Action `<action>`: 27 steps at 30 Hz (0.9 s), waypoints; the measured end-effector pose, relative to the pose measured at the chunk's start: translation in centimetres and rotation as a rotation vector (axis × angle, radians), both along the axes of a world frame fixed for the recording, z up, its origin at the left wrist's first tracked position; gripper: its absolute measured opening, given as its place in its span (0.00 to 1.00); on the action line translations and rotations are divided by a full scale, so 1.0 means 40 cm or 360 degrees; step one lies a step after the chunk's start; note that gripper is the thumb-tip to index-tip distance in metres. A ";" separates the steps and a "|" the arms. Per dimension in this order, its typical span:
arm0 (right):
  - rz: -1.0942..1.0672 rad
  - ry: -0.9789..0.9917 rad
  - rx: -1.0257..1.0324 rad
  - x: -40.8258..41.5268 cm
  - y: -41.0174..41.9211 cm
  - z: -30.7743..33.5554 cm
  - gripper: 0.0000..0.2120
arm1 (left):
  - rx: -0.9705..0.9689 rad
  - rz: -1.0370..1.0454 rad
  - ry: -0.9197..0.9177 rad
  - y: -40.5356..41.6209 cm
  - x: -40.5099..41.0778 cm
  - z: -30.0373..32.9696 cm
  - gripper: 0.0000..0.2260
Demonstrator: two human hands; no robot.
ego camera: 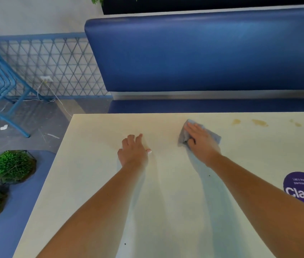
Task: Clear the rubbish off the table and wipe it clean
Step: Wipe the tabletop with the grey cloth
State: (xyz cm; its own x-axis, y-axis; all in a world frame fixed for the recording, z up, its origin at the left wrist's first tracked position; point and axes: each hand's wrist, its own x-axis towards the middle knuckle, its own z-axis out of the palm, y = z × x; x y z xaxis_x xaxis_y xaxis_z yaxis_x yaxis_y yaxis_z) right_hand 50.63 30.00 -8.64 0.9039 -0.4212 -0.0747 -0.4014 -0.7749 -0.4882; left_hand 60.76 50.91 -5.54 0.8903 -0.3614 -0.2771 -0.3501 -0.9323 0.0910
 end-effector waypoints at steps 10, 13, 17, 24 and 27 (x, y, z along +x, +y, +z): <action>0.0200 -0.0206 0.0009 -0.186 0.100 -0.036 0.24 | -0.0189 -0.0297 -0.0218 -0.057 -0.086 0.005 0.26; -0.0157 -0.0225 0.0023 -0.194 0.051 -0.033 0.24 | -0.0334 -0.0424 -0.0195 -0.084 -0.144 0.006 0.18; -0.0197 -0.0326 0.0127 -0.217 0.155 -0.028 0.24 | -0.0387 -0.0446 -0.0179 -0.083 -0.201 -0.011 0.16; -0.0226 -0.0206 -0.0015 -0.321 0.054 -0.037 0.25 | -0.0277 -0.0479 0.0000 -0.062 -0.250 -0.056 0.23; -0.0545 -0.0253 0.0044 -0.317 0.086 -0.031 0.27 | -0.0217 -0.0476 0.0098 -0.069 -0.260 -0.052 0.24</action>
